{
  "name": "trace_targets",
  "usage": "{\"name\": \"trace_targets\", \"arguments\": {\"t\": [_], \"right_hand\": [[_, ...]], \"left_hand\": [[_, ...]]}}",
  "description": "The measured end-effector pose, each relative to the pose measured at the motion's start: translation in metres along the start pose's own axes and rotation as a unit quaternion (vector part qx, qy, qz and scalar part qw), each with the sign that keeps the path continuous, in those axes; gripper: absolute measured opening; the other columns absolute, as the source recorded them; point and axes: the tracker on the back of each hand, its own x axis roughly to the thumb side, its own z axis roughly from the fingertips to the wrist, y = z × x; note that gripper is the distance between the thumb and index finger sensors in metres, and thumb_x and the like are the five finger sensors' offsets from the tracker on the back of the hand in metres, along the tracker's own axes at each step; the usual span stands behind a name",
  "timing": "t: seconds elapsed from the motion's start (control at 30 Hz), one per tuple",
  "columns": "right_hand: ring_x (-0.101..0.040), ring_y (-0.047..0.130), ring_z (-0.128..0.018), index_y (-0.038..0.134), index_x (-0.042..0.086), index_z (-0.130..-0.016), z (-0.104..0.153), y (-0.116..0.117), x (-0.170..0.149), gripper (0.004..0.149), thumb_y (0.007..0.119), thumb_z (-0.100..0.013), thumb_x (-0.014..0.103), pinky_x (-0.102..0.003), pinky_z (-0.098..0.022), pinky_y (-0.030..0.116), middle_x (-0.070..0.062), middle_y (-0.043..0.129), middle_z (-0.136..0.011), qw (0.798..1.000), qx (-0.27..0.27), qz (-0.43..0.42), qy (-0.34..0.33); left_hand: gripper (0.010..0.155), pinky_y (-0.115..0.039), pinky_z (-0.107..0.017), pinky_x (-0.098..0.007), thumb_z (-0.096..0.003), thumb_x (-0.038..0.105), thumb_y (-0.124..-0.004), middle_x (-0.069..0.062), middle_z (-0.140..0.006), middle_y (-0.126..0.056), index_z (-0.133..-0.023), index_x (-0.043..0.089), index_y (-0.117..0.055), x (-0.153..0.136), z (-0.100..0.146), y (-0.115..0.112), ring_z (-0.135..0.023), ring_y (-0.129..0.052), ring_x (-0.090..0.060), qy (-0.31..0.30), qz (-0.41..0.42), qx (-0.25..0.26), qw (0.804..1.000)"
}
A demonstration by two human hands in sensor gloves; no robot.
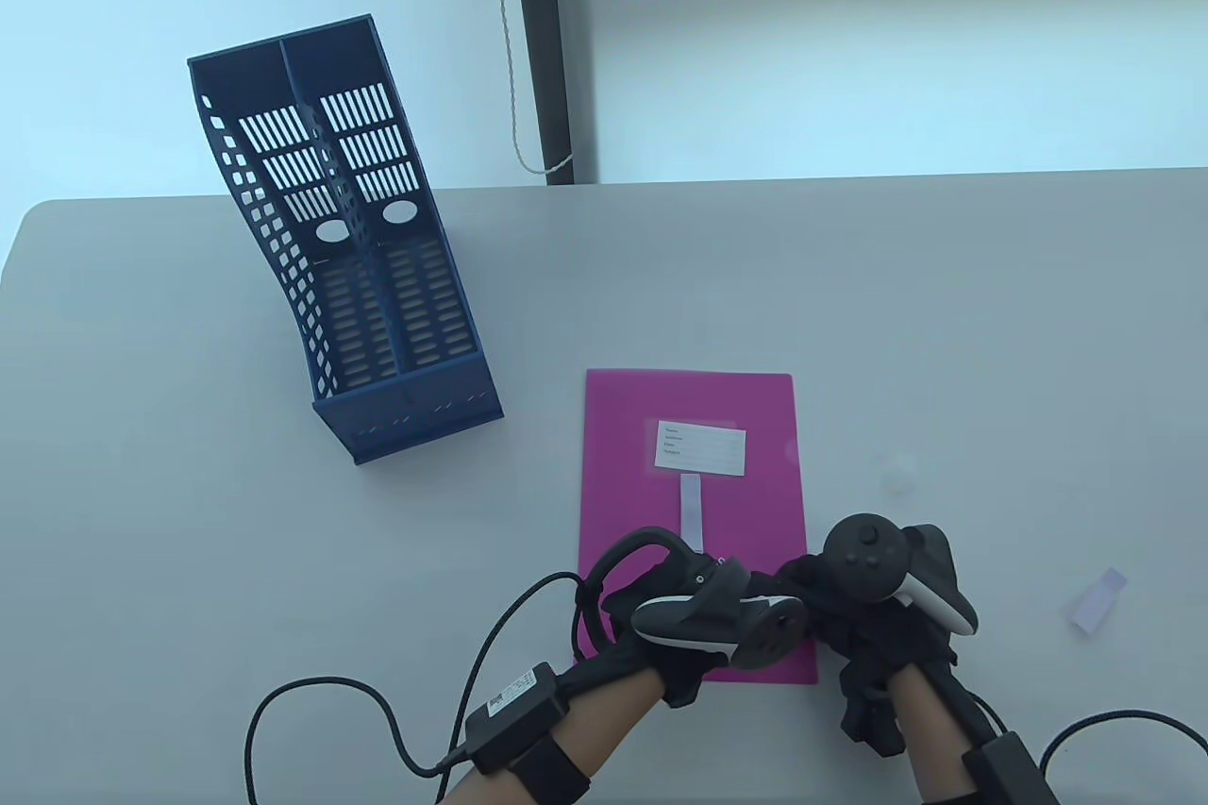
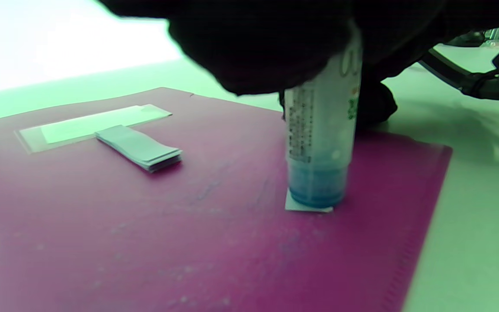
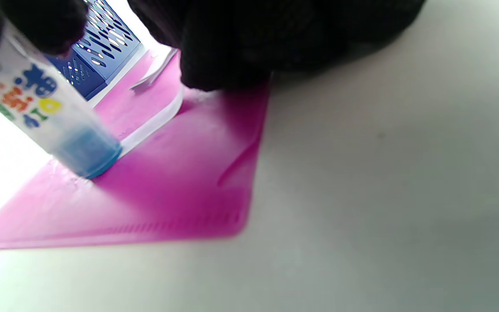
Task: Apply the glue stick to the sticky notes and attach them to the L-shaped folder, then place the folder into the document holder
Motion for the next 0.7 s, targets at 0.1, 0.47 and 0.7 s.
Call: {"name": "trace_targets", "arguments": {"t": [0.1,0.47,0.7], "right_hand": [[-0.018,0.088,-0.042,0.087,0.012,-0.080,0.001,0.000,0.000,0.032,0.068,-0.064,0.032,-0.036,-0.036,0.078,-0.006,0.095,-0.050,1.000,-0.004,0.000,0.000],[-0.018,0.088,-0.042,0.087,0.012,-0.080,0.000,0.000,0.000,0.032,0.068,-0.064,0.032,-0.036,-0.036,0.078,-0.005,0.095,-0.050,1.000,-0.004,0.001,-0.002],[-0.018,0.089,-0.041,0.087,0.012,-0.079,0.001,0.000,-0.001,0.032,0.068,-0.064,0.032,-0.036,-0.036,0.078,-0.006,0.095,-0.050,1.000,-0.005,-0.003,0.000]], "left_hand": [[0.054,-0.083,-0.022,-0.030,-0.0536,0.049,-0.069,-0.008,-0.051,-0.096,-0.087,0.008,-0.077,0.002,-0.011,0.000,-0.023,-0.096,-0.009,0.001,-0.004,0.027,1.000],[0.052,-0.082,-0.023,-0.031,-0.0542,0.050,-0.068,-0.008,-0.052,-0.095,-0.088,0.011,-0.076,-0.010,0.012,-0.004,-0.024,-0.095,-0.009,-0.019,-0.011,-0.018,1.000],[0.054,-0.083,-0.023,-0.031,-0.0539,0.049,-0.068,-0.009,-0.053,-0.094,-0.089,0.009,-0.074,-0.006,-0.007,-0.005,-0.025,-0.095,-0.010,-0.017,0.009,0.047,0.999]]}}
